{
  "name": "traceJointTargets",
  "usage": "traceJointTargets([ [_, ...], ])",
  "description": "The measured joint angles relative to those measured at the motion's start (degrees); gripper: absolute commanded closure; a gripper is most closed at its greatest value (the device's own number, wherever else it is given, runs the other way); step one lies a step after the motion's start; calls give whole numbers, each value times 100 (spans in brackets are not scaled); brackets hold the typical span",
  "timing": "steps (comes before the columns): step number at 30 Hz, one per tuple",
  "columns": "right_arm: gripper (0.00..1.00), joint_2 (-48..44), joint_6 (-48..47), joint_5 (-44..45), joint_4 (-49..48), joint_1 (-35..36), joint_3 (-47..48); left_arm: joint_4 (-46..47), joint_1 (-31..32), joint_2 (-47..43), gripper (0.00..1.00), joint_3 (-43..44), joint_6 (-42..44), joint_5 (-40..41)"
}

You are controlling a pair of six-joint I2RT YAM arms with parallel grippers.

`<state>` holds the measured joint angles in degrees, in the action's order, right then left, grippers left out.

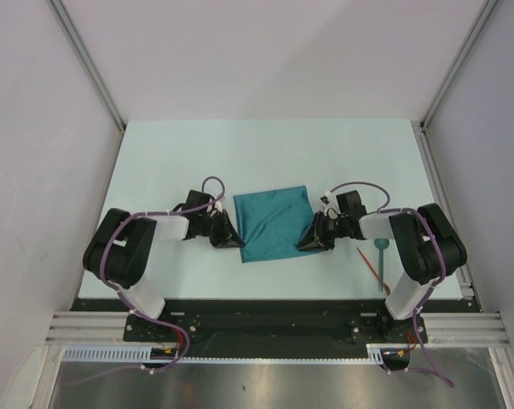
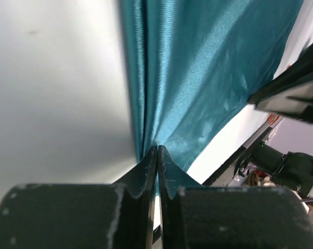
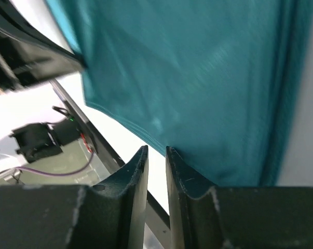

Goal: Fold the napkin into a case and place the utensils inside
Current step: Smooth out the square-folded napkin at the center of the board.

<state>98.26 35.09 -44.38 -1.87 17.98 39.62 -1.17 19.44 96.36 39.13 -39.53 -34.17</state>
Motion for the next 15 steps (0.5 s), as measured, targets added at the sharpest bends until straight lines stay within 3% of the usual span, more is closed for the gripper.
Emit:
traceJointTargets([
  [3,76,-46,-66,-28,9,0,-184,-28,-133,-138,91,-109,15,35],
  [9,75,-260,-212,20,219,-22,-103,-348,-177,-470,80,-107,144,240],
  [15,65,-52,-256,149,470,-85,1141,-575,-190,-531,80,723,107,155],
])
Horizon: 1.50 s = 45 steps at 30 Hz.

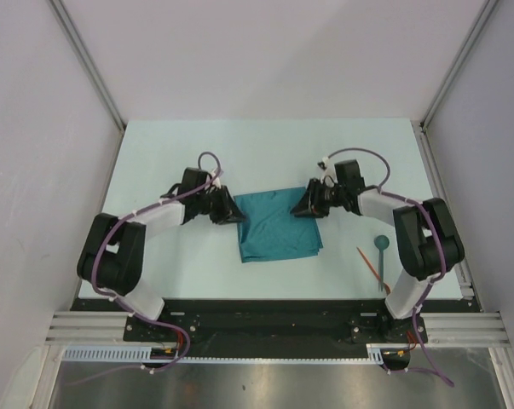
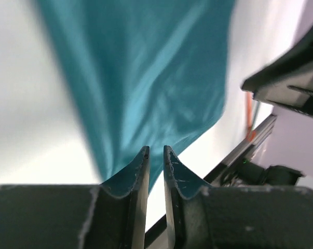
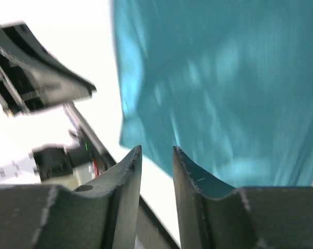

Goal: Fold the napkin into a case and place the utensils inside
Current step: Smooth out the square-folded napkin at the center of the board, then pick up the top corner of the square-folded napkin from the center of the board.

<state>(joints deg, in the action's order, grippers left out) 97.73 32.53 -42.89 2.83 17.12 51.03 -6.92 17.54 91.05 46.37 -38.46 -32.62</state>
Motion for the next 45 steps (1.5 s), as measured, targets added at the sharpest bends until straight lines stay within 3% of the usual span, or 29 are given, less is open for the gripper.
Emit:
traceJointTargets([
  [7,64,1460,337,85,-570,-35,1681,490,-22,1132,83,1294,-234,-136],
  [19,64,2975,555,-79,-815,-518,2787,72,-483,1880,84,1344,-199,278],
  [23,62,3093,627,-286,-872,-651,2883,15,-476,1825,75,1344,-133,387],
  [28,55,2931,476,-155,-564,-695,2881,-527,-284,1239,63,1357,247,743],
  [32,48,2297,138,282,177,-695,2732,-730,144,483,67,1360,420,791],
  [36,48,1272,-83,573,507,-638,2144,-428,662,-151,73,966,367,573],
  [42,50,245,-98,743,688,-310,852,-92,859,-245,75,-192,229,404],
  [45,51,-94,-103,1285,1220,-94,365,-107,859,-188,75,-566,249,487],
])
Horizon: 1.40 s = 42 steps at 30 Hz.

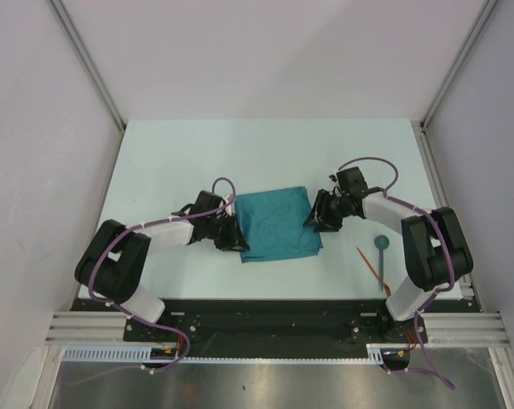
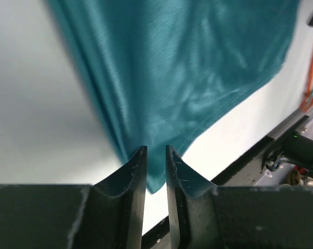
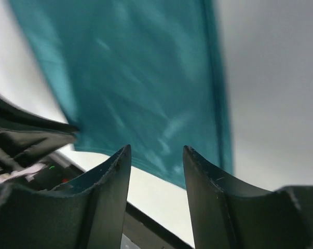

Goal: Fold the napkin into a case and place the utensils inside
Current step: Pick up the top corner of the square-folded napkin from the center of the board.

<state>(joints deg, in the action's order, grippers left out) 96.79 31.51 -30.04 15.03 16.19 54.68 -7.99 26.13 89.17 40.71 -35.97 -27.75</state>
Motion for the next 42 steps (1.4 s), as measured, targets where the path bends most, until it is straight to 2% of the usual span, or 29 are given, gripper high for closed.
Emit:
traceJointTargets([
  [3,53,-455,24,748,688,149,-173,35,0,7,76,-232,15,136],
  [9,65,-1296,223,1810,1281,520,-245,162,0,-107,76,-398,59,256],
  [16,69,-1008,457,2439,1589,1029,-256,304,0,-164,75,-498,66,232],
  [24,68,-614,514,2935,1810,1314,-181,245,0,-260,75,-522,168,271],
  [31,69,-448,516,3029,1810,1335,-160,247,0,-260,75,-527,177,267],
  [42,79,-332,509,3032,1790,1386,-15,262,0,-260,74,-535,175,260],
])
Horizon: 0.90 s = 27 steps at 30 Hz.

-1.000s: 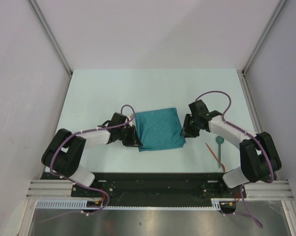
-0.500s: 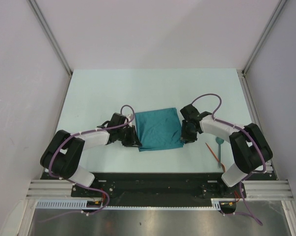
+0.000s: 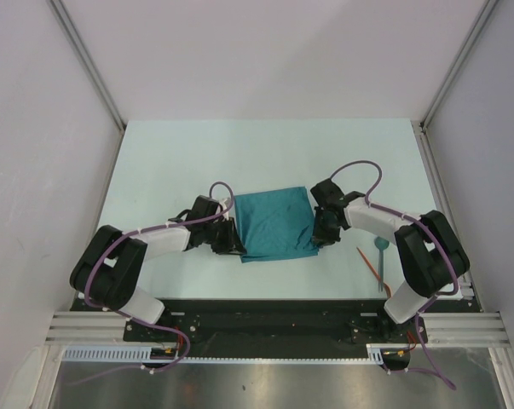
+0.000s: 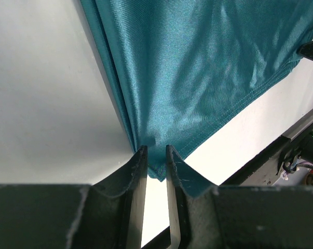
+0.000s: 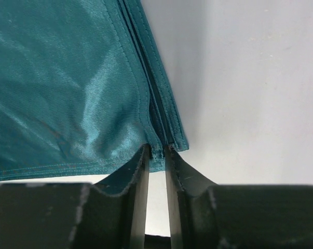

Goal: Fold the napkin into a case and place the utensils inside
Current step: Pick up the top corner of the square-folded napkin from the center of the board.

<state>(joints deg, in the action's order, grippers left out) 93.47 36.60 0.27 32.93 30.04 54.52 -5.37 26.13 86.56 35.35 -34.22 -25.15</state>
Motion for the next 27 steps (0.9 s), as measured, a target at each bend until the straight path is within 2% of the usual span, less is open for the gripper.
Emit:
traceJointTargets([
  [4,84,0,-7,28,2,13,52,9,0,0,74,0,0,-2],
  [7,93,0,-20,44,9,24,92,9,0,0,74,0,0,-4],
  [8,99,0,-13,48,17,31,109,9,0,0,74,0,0,-4],
  [9,100,0,-15,55,20,37,122,11,0,0,73,0,-2,-4],
  [17,100,0,-44,48,94,111,275,-35,0,-131,60,0,-31,-59],
  [21,100,0,-66,33,114,151,407,-140,0,-452,63,39,-79,-179],
  [27,100,-4,-68,-131,109,177,446,-31,13,-444,72,133,-238,-474],
])
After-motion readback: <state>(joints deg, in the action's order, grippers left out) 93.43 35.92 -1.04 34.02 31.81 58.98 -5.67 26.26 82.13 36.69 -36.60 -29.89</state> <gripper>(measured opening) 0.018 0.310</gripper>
